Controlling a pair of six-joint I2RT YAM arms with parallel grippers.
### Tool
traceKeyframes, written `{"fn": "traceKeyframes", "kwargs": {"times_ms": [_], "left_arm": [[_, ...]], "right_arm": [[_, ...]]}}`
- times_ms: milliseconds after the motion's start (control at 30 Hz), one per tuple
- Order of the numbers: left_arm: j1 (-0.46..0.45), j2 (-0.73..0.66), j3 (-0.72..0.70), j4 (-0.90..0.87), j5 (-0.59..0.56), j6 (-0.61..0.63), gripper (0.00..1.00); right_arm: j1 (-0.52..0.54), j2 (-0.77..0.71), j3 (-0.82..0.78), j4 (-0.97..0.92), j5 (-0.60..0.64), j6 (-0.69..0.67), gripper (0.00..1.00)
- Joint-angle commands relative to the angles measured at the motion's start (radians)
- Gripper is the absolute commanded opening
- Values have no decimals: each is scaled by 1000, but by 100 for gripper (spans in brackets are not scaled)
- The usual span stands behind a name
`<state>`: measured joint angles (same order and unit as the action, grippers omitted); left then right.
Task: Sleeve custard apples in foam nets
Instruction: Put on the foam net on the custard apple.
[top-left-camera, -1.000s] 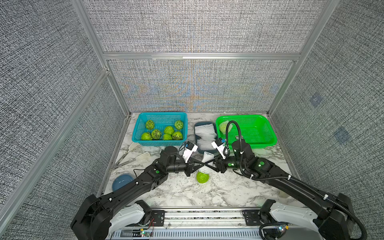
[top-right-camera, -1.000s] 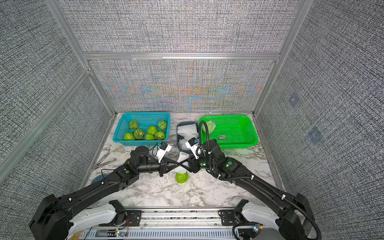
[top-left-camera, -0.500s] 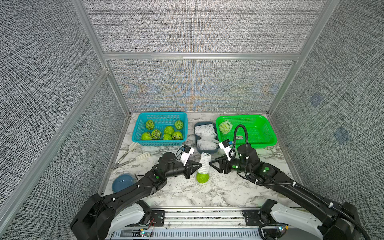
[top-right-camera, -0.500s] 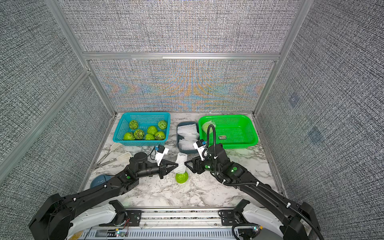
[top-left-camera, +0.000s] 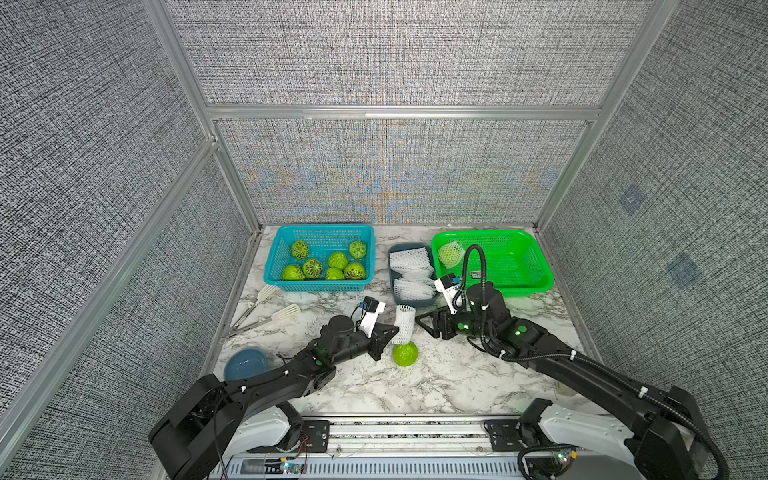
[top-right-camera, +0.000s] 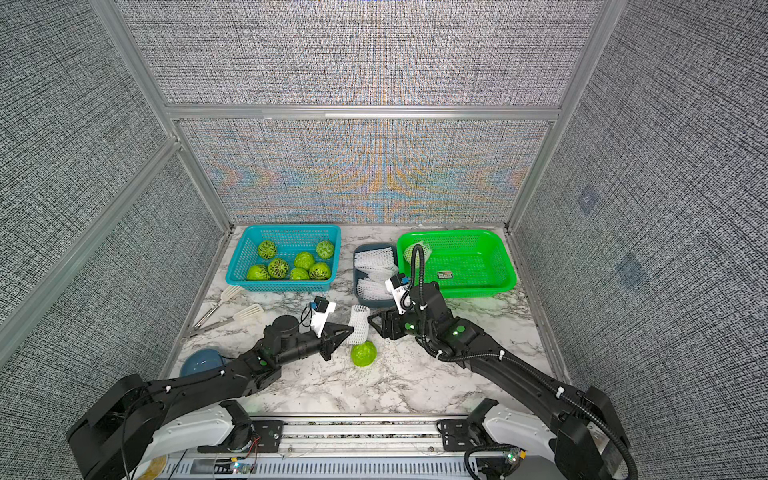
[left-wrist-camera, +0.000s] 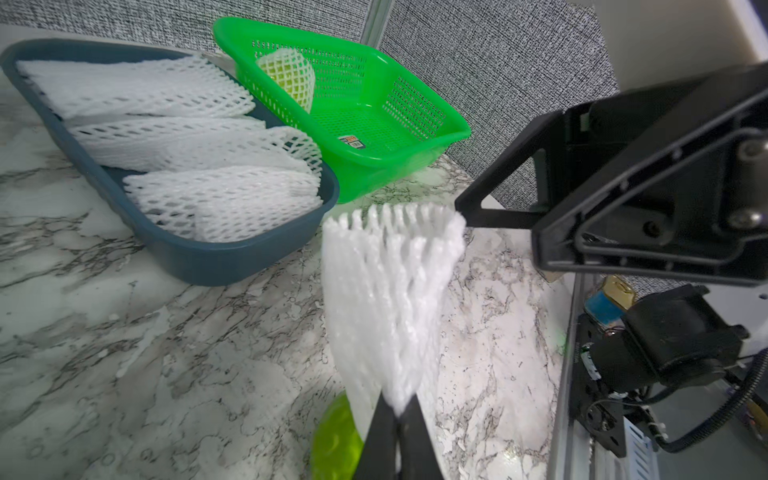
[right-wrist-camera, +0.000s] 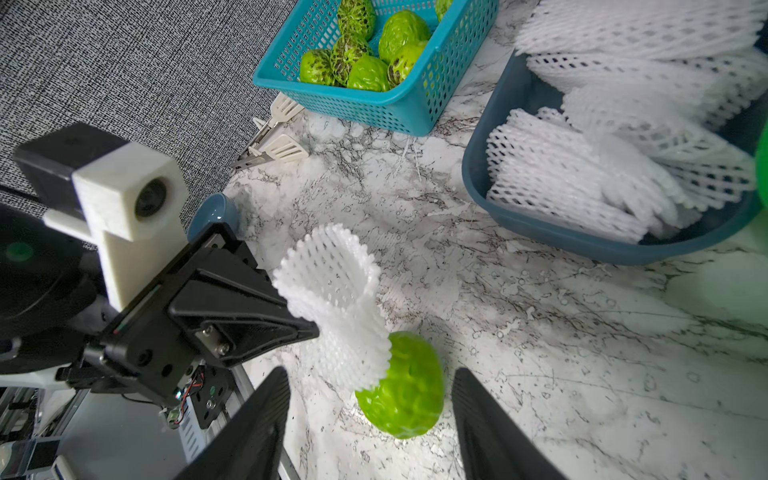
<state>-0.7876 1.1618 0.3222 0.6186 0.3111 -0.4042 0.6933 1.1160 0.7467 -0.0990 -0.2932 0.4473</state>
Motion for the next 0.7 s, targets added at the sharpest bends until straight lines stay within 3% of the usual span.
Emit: {"fn": "traceKeyframes", "kwargs": {"times_ms": [0,333,667], "left_arm": [[-12,-3,-20,89,-105,36,0],[-49,102,-45,233,-163,18,0],[-100,118,-66,245,-194,-1,0]], "right_arm": [[-3,17,7,26,4,13,64],[-3,55,-32,60,-55,47,64],[0,52,-127,112,-94,78,64]]}}
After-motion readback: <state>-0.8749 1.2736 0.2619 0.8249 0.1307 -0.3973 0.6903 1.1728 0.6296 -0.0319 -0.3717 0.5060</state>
